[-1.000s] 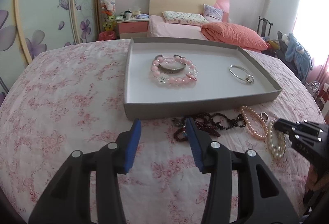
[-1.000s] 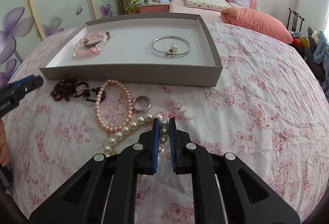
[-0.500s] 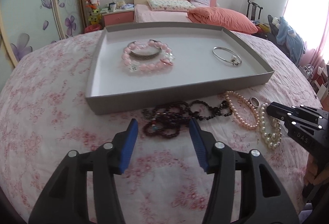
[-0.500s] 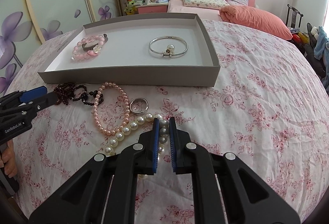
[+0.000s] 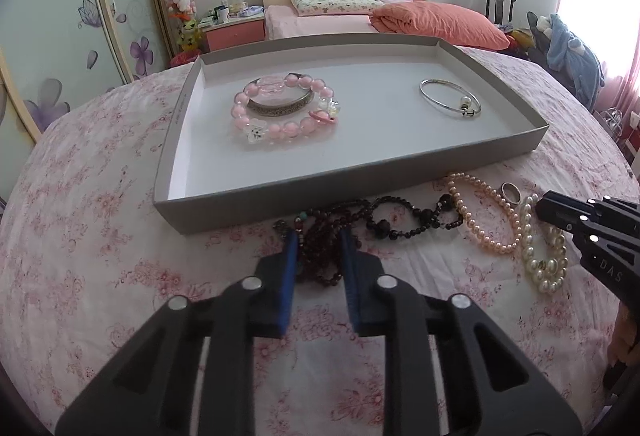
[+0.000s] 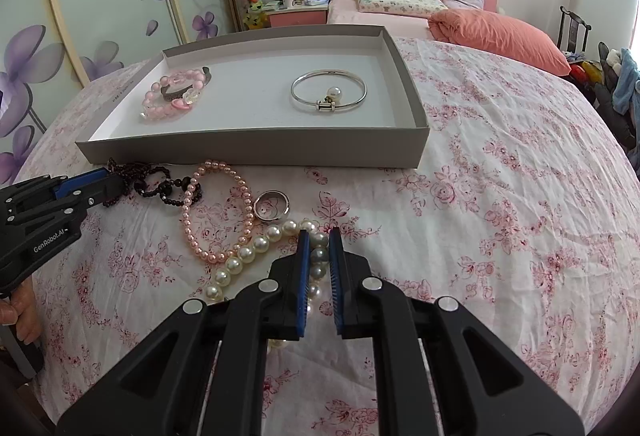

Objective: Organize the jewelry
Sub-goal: 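Close left tool on the dark red bead strand while right tool grips the white pearl necklace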

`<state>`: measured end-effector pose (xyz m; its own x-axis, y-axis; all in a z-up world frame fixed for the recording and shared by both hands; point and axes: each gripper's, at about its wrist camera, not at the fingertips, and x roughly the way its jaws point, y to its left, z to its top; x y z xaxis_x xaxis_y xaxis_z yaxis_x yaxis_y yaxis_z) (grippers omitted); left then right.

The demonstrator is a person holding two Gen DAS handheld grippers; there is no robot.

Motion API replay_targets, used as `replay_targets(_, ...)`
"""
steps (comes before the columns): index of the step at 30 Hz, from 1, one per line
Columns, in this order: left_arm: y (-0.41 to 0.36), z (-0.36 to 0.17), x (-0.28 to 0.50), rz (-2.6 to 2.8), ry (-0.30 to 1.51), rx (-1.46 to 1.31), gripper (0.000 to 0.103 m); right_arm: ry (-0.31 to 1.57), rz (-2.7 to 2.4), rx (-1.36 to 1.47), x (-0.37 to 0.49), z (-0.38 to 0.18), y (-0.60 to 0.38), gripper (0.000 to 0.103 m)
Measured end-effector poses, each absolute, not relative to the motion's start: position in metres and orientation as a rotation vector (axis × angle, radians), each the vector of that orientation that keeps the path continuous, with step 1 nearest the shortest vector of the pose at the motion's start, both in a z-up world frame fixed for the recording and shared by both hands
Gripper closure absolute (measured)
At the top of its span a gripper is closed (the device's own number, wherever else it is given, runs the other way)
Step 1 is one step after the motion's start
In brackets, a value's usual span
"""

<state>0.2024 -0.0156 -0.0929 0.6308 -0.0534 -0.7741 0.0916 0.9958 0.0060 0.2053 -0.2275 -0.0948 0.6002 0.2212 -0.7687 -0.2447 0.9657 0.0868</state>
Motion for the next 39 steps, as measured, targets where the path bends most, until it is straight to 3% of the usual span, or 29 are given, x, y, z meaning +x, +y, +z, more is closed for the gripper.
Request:
replay_targets(2,-0.012,-0.093,0.201,-0.077,0.883,0.045,0.092,0.887,0.27,-0.027,0.205,-0.095,-0.228,0.092)
replay_targets(6,-0.003,-0.092,0.198,-0.059,0.887,0.043,0.093,0.887,0.269,-0.027,0.205,-0.095,-0.228,0.092)
replay_targets(39,0.023,-0.091,0.189,-0.02,0.88,-0.012,0.093,0.889,0.26,0.006,0.209,-0.095,-0.234,0.092)
